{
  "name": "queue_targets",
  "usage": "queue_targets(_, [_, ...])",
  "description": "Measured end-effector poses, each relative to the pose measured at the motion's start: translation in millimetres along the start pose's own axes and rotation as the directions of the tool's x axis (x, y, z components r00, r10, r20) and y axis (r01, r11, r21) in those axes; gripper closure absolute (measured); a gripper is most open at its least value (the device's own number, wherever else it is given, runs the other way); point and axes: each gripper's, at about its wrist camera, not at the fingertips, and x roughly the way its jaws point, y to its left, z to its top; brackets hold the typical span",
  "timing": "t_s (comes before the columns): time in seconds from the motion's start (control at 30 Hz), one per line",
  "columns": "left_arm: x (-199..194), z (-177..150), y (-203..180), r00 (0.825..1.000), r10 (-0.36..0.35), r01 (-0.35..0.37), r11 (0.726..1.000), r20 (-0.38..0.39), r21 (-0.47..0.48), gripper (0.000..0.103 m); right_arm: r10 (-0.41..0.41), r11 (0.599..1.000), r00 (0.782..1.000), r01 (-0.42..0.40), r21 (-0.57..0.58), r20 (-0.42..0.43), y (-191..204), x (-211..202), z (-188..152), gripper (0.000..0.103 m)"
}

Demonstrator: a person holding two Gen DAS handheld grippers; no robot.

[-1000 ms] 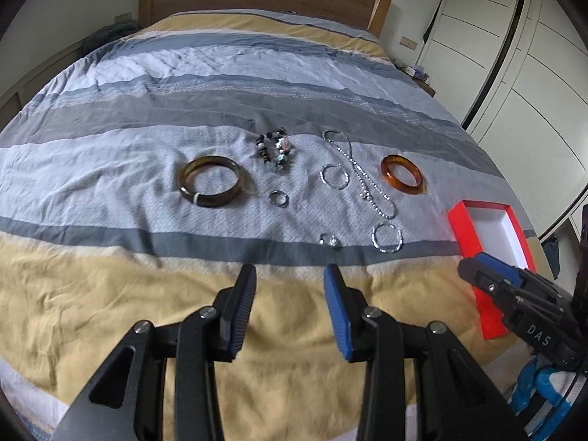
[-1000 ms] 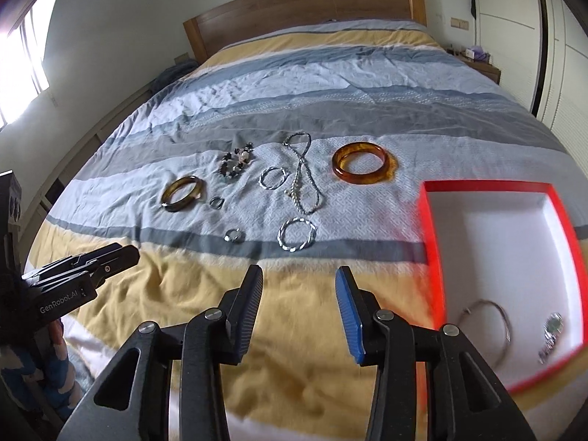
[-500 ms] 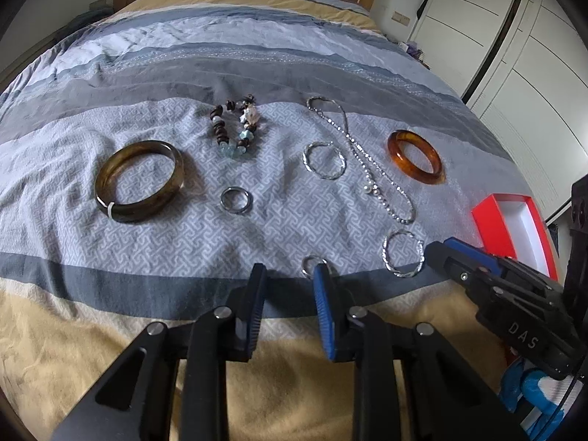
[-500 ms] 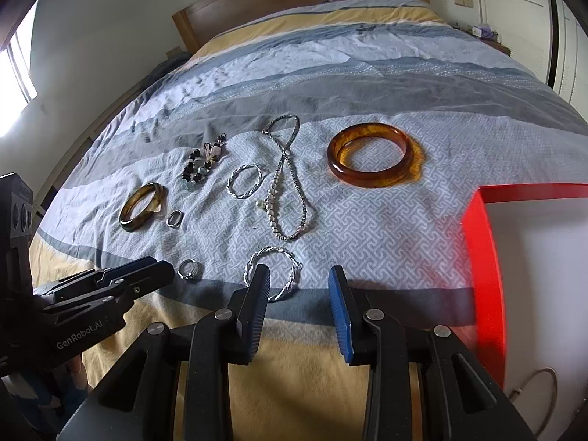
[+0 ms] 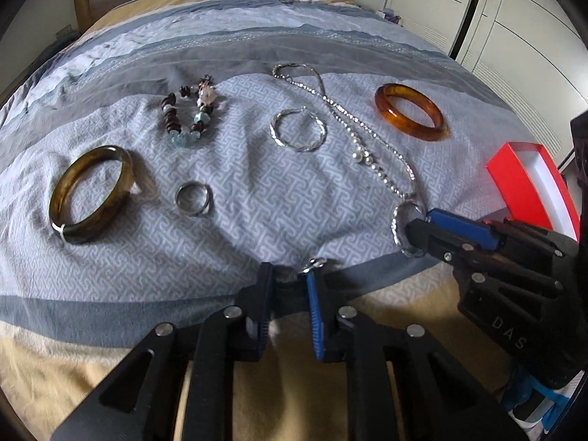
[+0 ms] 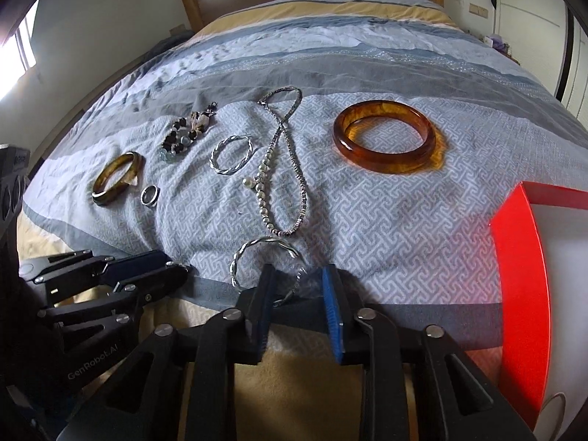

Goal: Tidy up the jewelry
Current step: 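Grasp the twisted silver hoop with the right tool while the left tool grasps a silver ring, then carry the hoop and ring into the red box and open both tools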

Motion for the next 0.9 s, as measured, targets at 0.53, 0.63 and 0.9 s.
queue_targets(0.53, [-36.8, 1.5, 16.3, 0.992, -0.023, 0.036, 0.995, 0.126, -0.098, 0.100, 0.063, 0.995, 0.988, -0.073, 0.062, 0.143, -5.7, -38.4, 0.3, 0.098])
queue_targets(0.63, [-48.6, 0.9, 16.4, 0.991, -0.016, 0.031, 0.994, 0.136, -0.109, 0.100, 0.065, 0.995, 0.987, -0.076, 0.068, 0.150, -3.9, -46.5, 0.0, 0.098])
queue_targets(0.9, [-93.4, 2.7, -6.7, 0.983, -0.026, 0.042, 0.996, 0.184, -0.084, 0.100, 0.057, 0.994, 0.974, -0.075, 0.074, 0.220, -4.9, -97.5, 1.6, 0.098])
